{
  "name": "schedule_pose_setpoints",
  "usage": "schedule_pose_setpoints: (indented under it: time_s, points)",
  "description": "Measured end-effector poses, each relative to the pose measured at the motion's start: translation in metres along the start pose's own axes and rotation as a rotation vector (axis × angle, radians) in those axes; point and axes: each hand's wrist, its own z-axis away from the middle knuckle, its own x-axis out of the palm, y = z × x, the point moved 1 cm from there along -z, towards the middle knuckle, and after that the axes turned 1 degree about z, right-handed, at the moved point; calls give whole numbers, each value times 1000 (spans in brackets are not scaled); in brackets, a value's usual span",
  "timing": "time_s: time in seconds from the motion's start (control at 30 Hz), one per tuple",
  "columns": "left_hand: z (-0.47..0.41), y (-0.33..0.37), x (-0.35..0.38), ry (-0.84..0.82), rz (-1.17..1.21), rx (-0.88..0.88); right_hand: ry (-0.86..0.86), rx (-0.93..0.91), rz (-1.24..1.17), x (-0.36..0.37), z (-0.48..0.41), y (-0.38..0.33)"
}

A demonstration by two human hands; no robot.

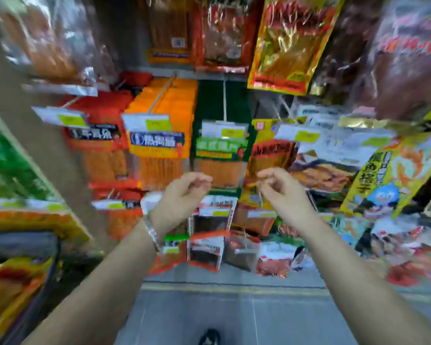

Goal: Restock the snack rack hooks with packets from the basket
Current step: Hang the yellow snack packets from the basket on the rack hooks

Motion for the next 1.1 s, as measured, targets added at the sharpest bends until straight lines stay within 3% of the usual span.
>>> schedule_pose_setpoints:
  time_s: [0.1,0.27,0.37,0.47,0.53,0.63,0.77,0.9,1.1]
  points:
    - [130,-80,3,-14,13,-299,-187,205,-4,61,90,41]
    - [341,-152,2,57,169,-976,-574,604,57,141,234,93]
    - [430,-166,-7,5,36,-1179,-799,748,139,171,299,101]
    - [477,-170,-28,65,-66,-1213,-1019,697,309,195,342,99]
    - [493,-174,-49,144,-30,-1265,-1171,610,395,214,356,91]
    - [514,-186,-87,138,34,-1333,-1306,533,478,252,356,67]
    - [533,-205,-148,207,59,-1397,-1289,641,439,326,333,29]
    - [528,-225,-230,350,169,-1395,-1215,596,368,414,300,-20]
    - [513,-249,-335,493,117,-1354,-1098,555,21,517,259,-105]
